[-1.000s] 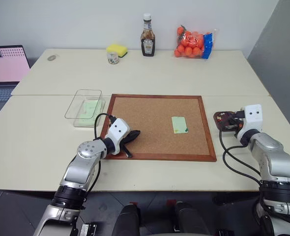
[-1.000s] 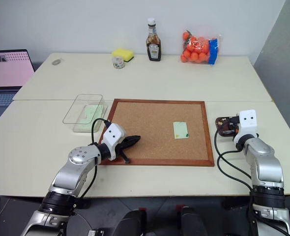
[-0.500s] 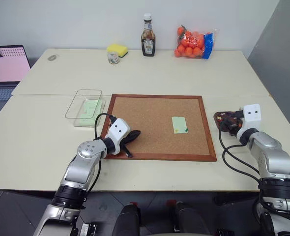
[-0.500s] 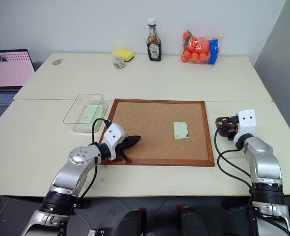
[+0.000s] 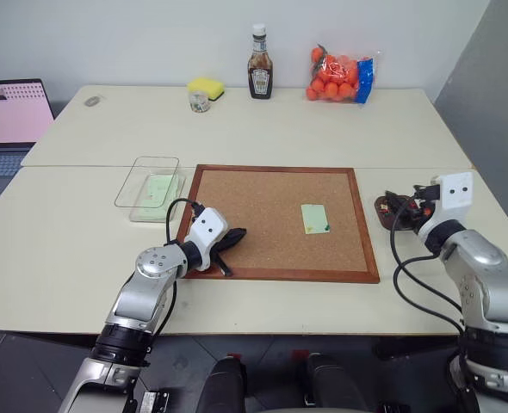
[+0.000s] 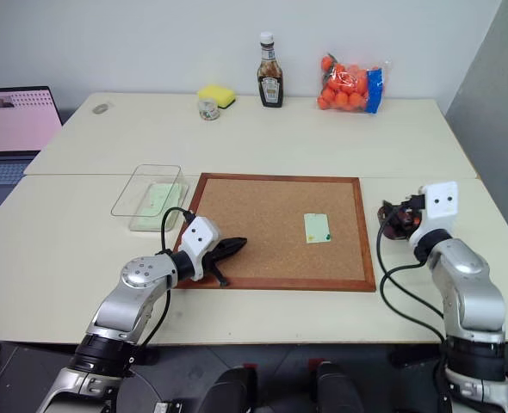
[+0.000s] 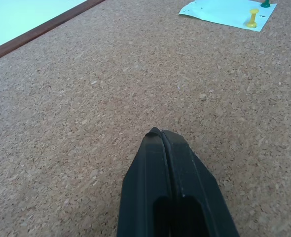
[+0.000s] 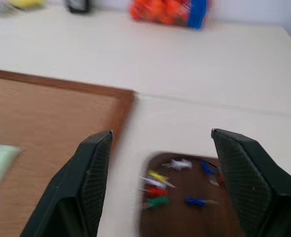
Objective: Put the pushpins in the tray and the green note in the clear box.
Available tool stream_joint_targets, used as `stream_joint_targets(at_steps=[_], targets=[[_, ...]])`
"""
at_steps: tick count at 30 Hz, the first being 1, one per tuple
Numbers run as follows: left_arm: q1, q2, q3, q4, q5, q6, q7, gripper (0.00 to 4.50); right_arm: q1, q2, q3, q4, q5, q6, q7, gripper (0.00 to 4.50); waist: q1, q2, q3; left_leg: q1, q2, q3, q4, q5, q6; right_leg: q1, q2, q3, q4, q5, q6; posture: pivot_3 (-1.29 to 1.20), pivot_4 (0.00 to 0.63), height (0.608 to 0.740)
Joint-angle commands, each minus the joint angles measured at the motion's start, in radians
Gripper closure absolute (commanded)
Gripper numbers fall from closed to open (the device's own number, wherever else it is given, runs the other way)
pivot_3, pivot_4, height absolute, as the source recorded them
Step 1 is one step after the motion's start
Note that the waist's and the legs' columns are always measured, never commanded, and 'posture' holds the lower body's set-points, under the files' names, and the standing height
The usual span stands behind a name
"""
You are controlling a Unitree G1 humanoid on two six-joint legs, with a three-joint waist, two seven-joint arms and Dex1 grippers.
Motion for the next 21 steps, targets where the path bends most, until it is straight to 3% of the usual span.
stream_joint_targets(at_steps=[1, 9, 20, 21], targets=[[0.024, -0.004, -0.045, 0.028, 0.02, 0.012, -0.026, 4.5, 0.05, 0.011, 0.105, -0.101, -0.001, -0.026, 0.039, 1.12, 0.0, 0.0, 0.0, 0.0, 0.0, 0.0, 0.0, 0.0, 0.0, 0.0, 0.0, 0.0, 0.0, 0.0, 0.0, 0.0, 0.15, 0.74], [0.007, 0.0, -0.048, 0.037, 0.022, 0.011, -0.036, 4.5, 0.011, 0.105, 0.262, 0.066, -0.113, -0.111, -0.013, 1.12, 0.001, -0.001, -0.001, 0.0, 0.0, 0.0, 0.0, 0.0, 0.0, 0.0, 0.0, 0.0, 0.0, 0.0, 0.0, 0.0, 0.15, 0.74], [0.006, 0.001, -0.048, 0.028, 0.021, 0.018, -0.039, 4.5, -0.018, 0.139, 0.295, 0.184, -0.149, -0.158, -0.006, 1.12, 0.002, -0.001, -0.001, 0.0, 0.0, 0.0, 0.0, 0.0, 0.0, 0.0, -0.001, 0.0, 0.0, 0.0, 0.0, 0.0, 0.15, 0.74], [0.006, 0.001, -0.048, 0.028, 0.021, 0.018, -0.038, 4.5, -0.02, 0.141, 0.293, 0.188, -0.15, -0.161, -0.006, 1.28, 0.002, -0.001, -0.001, 0.0, 0.0, 0.0, 0.0, 0.0, 0.0, 0.0, -0.001, 0.0, 0.0, 0.0, 0.0, 0.0, 0.15, 0.74]])
